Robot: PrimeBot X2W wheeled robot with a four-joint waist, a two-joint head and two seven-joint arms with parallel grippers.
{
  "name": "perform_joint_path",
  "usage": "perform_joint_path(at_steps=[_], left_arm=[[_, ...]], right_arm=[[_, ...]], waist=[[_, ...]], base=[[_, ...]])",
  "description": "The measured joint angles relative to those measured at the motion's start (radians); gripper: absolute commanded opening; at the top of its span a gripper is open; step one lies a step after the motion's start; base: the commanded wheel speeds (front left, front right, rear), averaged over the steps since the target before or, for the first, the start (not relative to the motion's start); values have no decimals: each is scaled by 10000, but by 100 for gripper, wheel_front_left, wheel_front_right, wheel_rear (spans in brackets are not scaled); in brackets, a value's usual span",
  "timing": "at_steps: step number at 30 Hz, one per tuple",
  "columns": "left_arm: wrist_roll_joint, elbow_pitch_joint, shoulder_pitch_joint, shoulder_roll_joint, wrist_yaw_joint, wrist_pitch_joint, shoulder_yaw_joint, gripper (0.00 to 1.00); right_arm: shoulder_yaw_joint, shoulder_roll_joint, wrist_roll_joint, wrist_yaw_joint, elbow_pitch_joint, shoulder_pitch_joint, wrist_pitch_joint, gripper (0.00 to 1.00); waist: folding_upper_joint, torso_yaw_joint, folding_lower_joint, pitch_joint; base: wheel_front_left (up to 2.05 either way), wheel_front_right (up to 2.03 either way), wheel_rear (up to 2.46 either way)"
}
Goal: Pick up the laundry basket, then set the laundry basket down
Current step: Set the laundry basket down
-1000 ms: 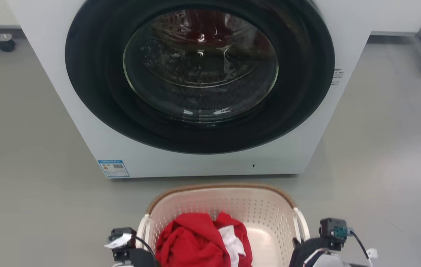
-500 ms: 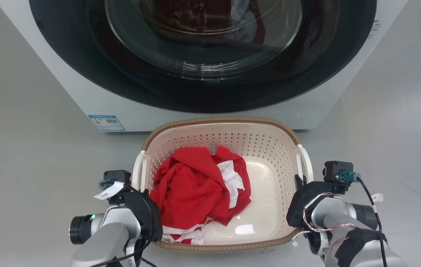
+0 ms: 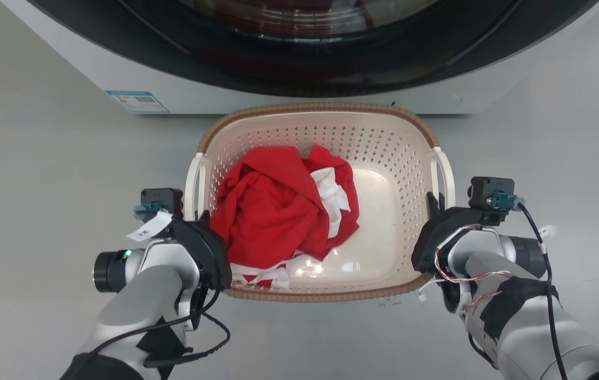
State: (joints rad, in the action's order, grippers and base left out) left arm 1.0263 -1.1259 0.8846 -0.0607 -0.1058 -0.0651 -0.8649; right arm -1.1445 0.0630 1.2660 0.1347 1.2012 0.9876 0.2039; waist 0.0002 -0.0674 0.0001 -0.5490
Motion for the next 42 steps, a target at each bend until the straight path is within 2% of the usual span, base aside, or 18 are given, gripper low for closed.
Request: perform_joint_path(at_steps=[14,42], left_arm=[[-247,-267,798,65,13,-439,29,0],[-307,-660,1595,176,190,-1141,54,0]], right_arm=[[-33,36,-174,0,67,711,178,0],[-54,61,-378,0,221,1504,357,0]], waist=[[0,-224,0,-1762],[-2,-384,0,-2807]], base=[[0,0,0],[0,0,0]])
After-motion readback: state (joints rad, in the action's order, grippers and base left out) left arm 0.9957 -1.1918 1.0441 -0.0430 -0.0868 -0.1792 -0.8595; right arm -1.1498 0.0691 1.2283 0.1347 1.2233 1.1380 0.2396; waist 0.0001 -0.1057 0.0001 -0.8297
